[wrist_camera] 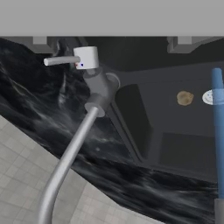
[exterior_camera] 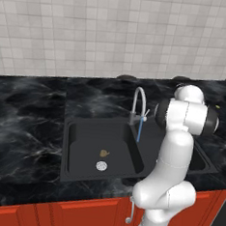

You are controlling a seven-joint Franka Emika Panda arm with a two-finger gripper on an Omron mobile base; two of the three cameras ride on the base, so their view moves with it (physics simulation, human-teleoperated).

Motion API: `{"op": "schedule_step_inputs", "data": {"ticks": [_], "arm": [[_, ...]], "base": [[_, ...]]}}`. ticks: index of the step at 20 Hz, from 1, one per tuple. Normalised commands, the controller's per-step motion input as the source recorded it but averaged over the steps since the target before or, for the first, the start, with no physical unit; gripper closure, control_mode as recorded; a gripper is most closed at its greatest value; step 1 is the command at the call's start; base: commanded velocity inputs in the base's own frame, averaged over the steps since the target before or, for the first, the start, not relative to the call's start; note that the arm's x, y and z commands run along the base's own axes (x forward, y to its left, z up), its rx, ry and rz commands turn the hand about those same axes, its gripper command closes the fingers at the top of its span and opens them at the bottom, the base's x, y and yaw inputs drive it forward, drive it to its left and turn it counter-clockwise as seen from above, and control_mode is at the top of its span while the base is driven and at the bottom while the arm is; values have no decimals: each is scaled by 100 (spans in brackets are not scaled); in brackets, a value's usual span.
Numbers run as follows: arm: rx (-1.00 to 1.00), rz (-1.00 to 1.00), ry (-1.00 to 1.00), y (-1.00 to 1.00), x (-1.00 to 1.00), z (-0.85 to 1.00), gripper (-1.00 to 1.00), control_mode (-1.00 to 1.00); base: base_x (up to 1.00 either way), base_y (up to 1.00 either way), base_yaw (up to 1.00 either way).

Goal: Turn on the sink faucet. Then move the garlic from the counter to the sink. Turn off the sink. Move the vegetable from the sink to the pot next to the stove. Finally move the pot to the rear left burner.

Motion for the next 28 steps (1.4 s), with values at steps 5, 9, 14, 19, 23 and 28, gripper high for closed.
{"op": "schedule_step_inputs", "data": {"ticks": [5, 9, 14, 19, 23, 28], "arm": [[0, 0, 0, 17, 19, -1, -100, -100], [0, 0, 2, 8, 22, 0, -100, -100], [0, 0, 1, 0, 13, 0, -100, -100], [0, 0, 0, -5, 7, 0, -100, -100], [0, 0, 0, -3, 11, 0, -100, -100], [0, 0, 0, -1, 11, -2, -100, -100]], "base": [[0, 0, 0], [0, 0, 0], [0, 0, 0], [0, 0, 0], [0, 0, 0], [0, 0, 0]]}}
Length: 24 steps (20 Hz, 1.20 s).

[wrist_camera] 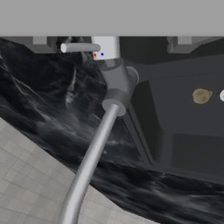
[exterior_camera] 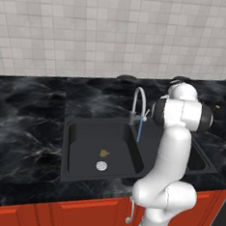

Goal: Turn on the sink faucet. Then move the garlic from the counter to the sink. Turn off the sink. Move the vegetable from the sink to the pot next to the stove. Finally move the pot to the rear left burner.

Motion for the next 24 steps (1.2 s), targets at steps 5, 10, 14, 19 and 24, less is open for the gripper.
{"op": "schedule_step_inputs", "data": {"ticks": [5, 10, 14, 19, 24], "arm": [[0, 0, 0, 0, 12, -7, -100, -100], [0, 0, 0, -3, 10, -8, -100, -100], [0, 0, 0, -3, 10, -7, -100, -100], [0, 0, 0, -1, 11, -5, -100, -100], [0, 0, 0, -1, 8, -6, -100, -100]], "base": [[0, 0, 0], [0, 0, 0], [0, 0, 0], [0, 0, 0], [0, 0, 0]]}}
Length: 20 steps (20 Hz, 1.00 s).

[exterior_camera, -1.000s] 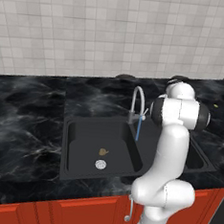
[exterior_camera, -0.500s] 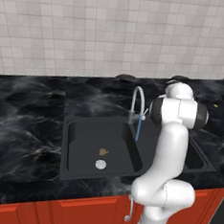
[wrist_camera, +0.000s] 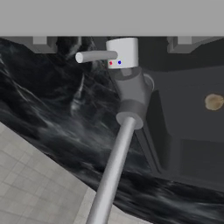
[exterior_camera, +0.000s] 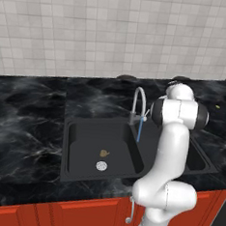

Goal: Turn on the sink faucet. Then move the garlic from the counter to the sink. Turn off the sink. Move the vegetable from the sink to the pot next to the stove. Finally move the pot to the rear left burner.

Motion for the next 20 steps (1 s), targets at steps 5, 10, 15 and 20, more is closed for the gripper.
{"op": "schedule_step_inputs", "data": {"ticks": [5, 10, 15, 20], "arm": [[0, 0, 0, -1, 11, -6, -100, -100], [0, 0, 0, -2, 10, -4, -100, -100], [0, 0, 0, -2, 11, -3, -100, -100], [0, 0, 0, -2, 10, -3, -100, -100]], "base": [[0, 0, 0], [0, 0, 0], [0, 0, 0], [0, 0, 0]]}}
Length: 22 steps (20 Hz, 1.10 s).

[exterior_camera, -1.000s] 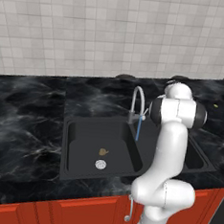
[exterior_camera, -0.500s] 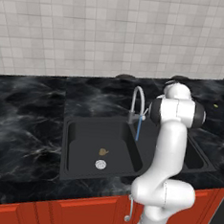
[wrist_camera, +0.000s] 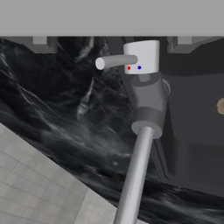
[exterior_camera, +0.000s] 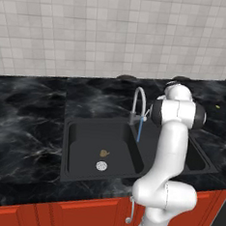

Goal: Turn on the sink faucet. Then move the garlic from the counter to the sink. Turn off the sink. Move the vegetable from the sink to the pot next to the stove. Finally move the pot to the rear left burner.

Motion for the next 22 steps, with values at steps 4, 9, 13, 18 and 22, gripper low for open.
{"op": "schedule_step_inputs", "data": {"ticks": [4, 9, 13, 18, 22], "arm": [[0, 0, 0, -1, 12, -3, -100, -100], [0, 0, 0, -1, 7, -2, -100, -100], [0, 0, 0, 0, 0, -3, -100, -100], [0, 4, 0, 8, 0, -7, -100, -100], [0, 5, 0, 10, 0, -8, -100, -100]], "base": [[0, 0, 0], [0, 0, 0], [0, 0, 0], [0, 0, 0], [0, 0, 0]]}}
